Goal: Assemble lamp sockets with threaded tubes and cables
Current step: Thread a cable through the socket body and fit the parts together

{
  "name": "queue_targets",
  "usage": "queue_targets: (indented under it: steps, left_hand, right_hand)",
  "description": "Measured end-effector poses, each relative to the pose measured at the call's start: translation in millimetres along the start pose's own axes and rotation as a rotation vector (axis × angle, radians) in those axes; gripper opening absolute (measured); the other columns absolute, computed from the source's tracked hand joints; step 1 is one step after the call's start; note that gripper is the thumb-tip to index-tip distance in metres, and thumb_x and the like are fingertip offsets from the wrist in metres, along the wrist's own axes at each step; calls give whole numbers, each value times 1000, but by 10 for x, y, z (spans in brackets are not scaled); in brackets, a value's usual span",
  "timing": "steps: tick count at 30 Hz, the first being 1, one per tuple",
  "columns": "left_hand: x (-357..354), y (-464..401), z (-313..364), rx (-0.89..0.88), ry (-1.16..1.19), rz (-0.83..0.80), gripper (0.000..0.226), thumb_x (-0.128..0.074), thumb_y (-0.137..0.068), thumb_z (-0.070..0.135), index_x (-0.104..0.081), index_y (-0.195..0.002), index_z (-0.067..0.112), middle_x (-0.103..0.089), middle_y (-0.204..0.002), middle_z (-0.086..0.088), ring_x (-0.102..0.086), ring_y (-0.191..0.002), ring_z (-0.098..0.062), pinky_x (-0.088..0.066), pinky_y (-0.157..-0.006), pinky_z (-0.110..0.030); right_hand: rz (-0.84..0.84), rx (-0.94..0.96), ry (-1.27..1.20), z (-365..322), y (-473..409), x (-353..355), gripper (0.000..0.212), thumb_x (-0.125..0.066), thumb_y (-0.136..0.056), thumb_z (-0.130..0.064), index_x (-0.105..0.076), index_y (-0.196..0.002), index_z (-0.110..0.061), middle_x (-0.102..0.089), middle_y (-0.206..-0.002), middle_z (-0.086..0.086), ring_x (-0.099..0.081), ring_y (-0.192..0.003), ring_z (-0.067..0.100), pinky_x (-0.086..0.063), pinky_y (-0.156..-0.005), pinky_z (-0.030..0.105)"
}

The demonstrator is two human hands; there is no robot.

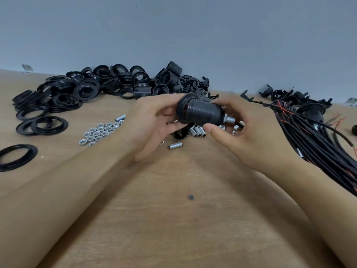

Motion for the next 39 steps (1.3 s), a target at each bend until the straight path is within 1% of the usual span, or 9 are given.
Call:
queue_targets:
  steps: [3,9,12,15,19,28,32,35,39]
  left_hand:
    - [5,4,32,13,18,-64,37,-61,-81,17,-69,-114,2,-66,-120,-23,-62,-114,-31,-51,-103,-43]
    - [47,-4,11,100,119,-159,41,-64,-83,19,-64,-122,8,-68,-112,-13,-66,-105,-24,-56,-87,-34]
    - [52,-5,-4,120,122,-197,52,-78,-75,27,-66,-124,13,-71,-109,-7,-68,-98,-19,-56,-85,-29]
    - [62,-7,-10,113,41,-190,54,-85,-68,35,-72,-118,20,-72,-105,-4,-66,-91,-15,-56,-83,-28]
    - [25,13,12,34,-69,-120,36,-67,-82,33,-71,-116,19,-74,-102,-1,-67,-86,-12,-56,-76,-23]
    - [-66,96,68,-57,-165,-68,44,-60,-82,30,-64,-122,13,-73,-99,-1,-69,-83,-12,-56,-78,-24]
    - [-82,127,165,-93,-122,-156,37,-70,-81,8,-64,-118,13,-71,-109,-4,-67,-106,-16,-54,-90,-28]
    - [-98,141,265,-119,-57,-176,37,-60,-75,-1,-65,-111,5,-70,-107,-10,-65,-109,-22,-52,-95,-31]
    - [28,159,365,-101,316,-89,28,-56,-80,22,-76,-91,6,-70,-81,-7,-69,-81,-22,-54,-91,-36]
  right_hand:
    - [20,-10,-61,-16,1,19,33,-74,-82,-29,-63,-113,-26,-64,-93,-16,-62,-68,10,-53,-62,23]
    - [23,64,-20,-92,10,39,34,-72,-84,-32,-63,-115,-23,-63,-94,-19,-61,-73,8,-50,-64,19]
    - [63,139,22,-127,22,69,39,-72,-82,-33,-63,-117,-19,-66,-98,-12,-59,-78,7,-54,-70,33]
    - [38,220,147,-130,17,78,40,-71,-85,-35,-56,-122,-29,-68,-107,-1,-63,-87,23,-53,-70,45]
    - [28,288,198,-143,16,72,37,-70,-87,-26,-53,-119,-27,-64,-105,3,-58,-79,27,-53,-59,44]
    - [77,306,179,-186,30,93,32,-73,-85,-13,-65,-116,-11,-63,-99,11,-60,-73,32,-55,-60,47]
    - [56,189,26,-102,24,135,38,-76,-81,-32,-65,-115,-17,-69,-98,-4,-62,-80,12,-57,-65,39]
    - [32,98,-9,-42,13,96,36,-70,-80,-45,-62,-113,-31,-66,-97,-19,-63,-83,6,-56,-64,34]
    - [3,118,43,-42,11,56,35,-65,-82,-48,-60,-113,-33,-64,-94,-18,-60,-85,7,-55,-64,39]
Point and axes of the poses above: each hand's wrist, its own y-axis away from the middle knuckle, its own x-axis out of the back of the hand, z = x × y, the point moved 7 cm from there along -y, towards the middle knuckle
